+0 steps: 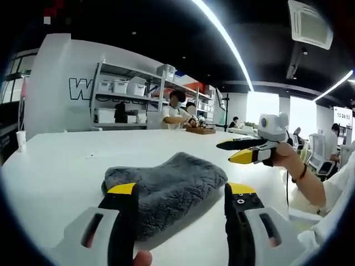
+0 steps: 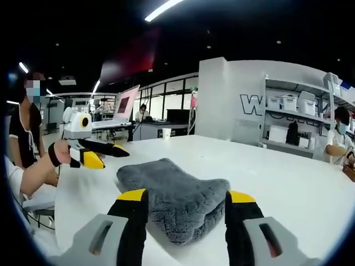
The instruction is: Open the folded towel by lifting each exposed corner and separating the folded layers until the towel lies flat within the target outline without major curled edges
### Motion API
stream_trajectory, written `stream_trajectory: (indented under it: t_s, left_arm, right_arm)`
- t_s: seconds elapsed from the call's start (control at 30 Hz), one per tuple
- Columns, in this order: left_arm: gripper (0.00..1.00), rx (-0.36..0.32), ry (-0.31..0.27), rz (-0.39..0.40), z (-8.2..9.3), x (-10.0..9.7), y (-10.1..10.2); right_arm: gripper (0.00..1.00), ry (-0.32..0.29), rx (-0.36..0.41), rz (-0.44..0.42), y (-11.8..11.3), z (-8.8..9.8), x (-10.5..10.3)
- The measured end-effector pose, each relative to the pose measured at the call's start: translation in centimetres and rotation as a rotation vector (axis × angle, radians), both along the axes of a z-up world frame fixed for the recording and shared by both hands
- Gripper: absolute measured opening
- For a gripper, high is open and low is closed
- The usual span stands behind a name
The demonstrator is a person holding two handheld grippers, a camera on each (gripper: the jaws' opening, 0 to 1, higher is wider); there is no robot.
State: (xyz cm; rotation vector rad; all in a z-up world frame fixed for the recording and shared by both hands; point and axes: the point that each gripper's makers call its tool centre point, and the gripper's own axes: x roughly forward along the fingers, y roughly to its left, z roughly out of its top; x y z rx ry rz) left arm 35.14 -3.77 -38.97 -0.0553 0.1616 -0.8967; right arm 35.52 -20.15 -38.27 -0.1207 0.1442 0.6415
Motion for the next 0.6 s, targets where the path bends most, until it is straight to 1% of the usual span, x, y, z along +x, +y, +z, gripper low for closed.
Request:
stream_trajectory:
  t_s: [0.07,0.1,0.2,0.33,0.4,0.5,0.6]
  left_arm:
    - [0.62,-0.001,0.000,-0.005,0.0,0.0,-0.1]
    - [0.63,-0.008,0.001,-0.012,0.0,0.0,-0.2]
    - [0.63,-0.021,0.004,-0.012,0.2,0.1,-0.2]
    - [0.64,-0.026,0.000,-0.013,0.4,0.1,-0.3]
    - [0.64,-0.025,0.000,-0.011,0.4,0.3,-0.3]
    - [0.65,-0.023,0.001,-0.016,0.3,0.3,-0.3]
    - [0.65,-0.025,0.005,-0.005,0.2,0.6,-0.1]
  right_arm:
    - [0.52,0.002,-0.003,0.001,0.1,0.0,0.2]
    - [0.52,0.020,0.012,0.005,0.3,-0.1,0.2]
    - [0.51,-0.004,-0.007,0.006,0.6,0.1,0.4]
    - [0.51,0.005,-0.003,0.007,0.7,0.1,0.7]
    - [0.51,0.003,0.003,0.006,0.8,0.2,0.8]
    - [0.50,-0.010,-0.015,0.012,1.0,0.2,0.9]
    - [0.50,-0.008,-0.011,0.011,1.2,0.3,1.0]
